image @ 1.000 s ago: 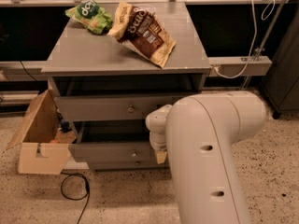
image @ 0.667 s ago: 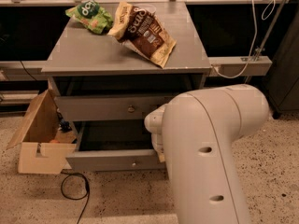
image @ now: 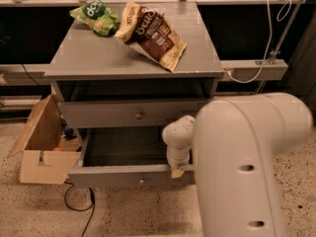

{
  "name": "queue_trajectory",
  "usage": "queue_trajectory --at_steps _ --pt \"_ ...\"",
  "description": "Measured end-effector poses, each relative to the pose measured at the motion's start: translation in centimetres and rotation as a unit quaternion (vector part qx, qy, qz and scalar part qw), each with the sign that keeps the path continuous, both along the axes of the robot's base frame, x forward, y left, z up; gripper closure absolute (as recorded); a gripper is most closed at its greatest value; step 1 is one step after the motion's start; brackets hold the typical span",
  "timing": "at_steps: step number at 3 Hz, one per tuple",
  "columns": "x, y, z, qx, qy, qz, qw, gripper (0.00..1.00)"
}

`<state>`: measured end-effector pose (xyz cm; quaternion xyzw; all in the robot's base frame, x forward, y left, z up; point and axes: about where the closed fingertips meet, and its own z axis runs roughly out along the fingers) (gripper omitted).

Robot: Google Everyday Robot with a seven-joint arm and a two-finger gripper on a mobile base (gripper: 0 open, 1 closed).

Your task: Open middle drawer

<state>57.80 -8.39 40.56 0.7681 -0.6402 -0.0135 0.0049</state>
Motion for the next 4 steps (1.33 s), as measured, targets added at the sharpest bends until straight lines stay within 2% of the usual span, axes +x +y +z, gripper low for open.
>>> queue_trajectory --at_steps 1,2,3,4 --pt "-0.2 0.2 -0.1 0.003 0.000 -0.003 1.0000 1.00" --pt "-1.6 -0.2 -0.5 0.033 0.001 -0.024 0.9992 1.00" --pt "-1.5 0.0 -0.4 0.033 0.001 -0.024 0.9992 1.00" --pt "-2.6 -0.2 -0.7 0.059 0.003 -0.041 0.9974 1.00"
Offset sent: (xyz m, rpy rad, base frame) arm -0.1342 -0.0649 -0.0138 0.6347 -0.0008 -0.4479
